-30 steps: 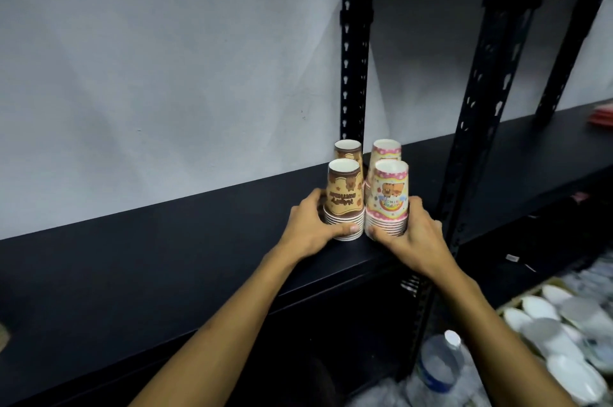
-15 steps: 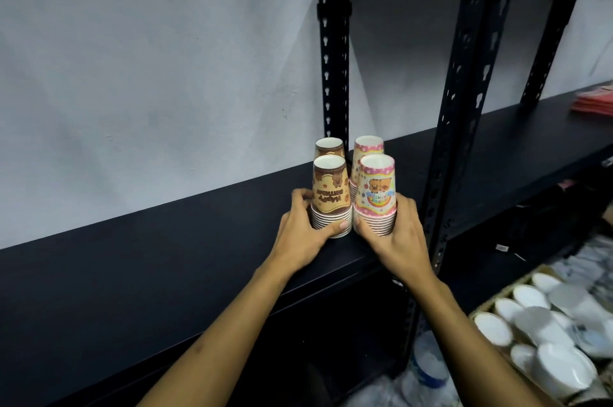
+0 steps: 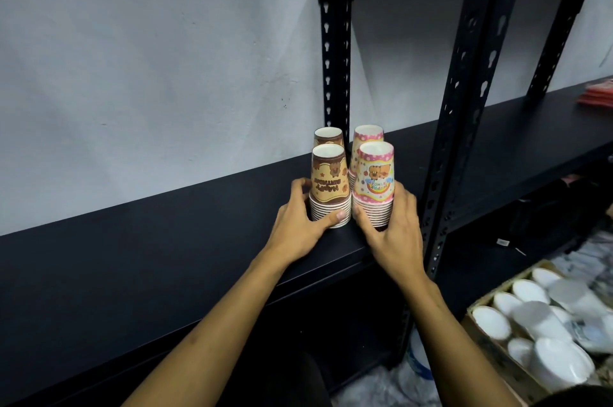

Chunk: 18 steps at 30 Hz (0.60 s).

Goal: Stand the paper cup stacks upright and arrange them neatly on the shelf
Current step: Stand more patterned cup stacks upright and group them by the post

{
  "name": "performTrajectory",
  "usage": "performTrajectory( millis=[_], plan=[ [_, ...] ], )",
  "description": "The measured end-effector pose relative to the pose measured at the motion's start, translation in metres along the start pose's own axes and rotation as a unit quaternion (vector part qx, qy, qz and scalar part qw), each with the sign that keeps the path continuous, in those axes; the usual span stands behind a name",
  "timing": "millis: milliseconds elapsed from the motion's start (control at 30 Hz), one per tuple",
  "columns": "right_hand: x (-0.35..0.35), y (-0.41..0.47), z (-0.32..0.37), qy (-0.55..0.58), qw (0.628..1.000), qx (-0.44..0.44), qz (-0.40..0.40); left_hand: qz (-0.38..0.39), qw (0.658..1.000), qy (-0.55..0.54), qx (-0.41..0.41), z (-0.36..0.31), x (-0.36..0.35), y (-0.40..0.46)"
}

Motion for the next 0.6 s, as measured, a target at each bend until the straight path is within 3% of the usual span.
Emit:
performTrajectory(
  millis=[600],
  plan=[
    [-0.006,-0.003,-0.010,-0.001,0.998,-0.035,0.055,0.031,0.998,0.055,0.013,0.011,-0.006,0.001]
  ],
)
Point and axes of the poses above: each hand's wrist, its own y-axis towards the middle knuckle, its own x-axis out of the back of the hand, z = x × y, the point moved 10 cm from there along y, towards the middle knuckle, and after that the axes turned 4 degrees about -y, right-handed, at the moved point
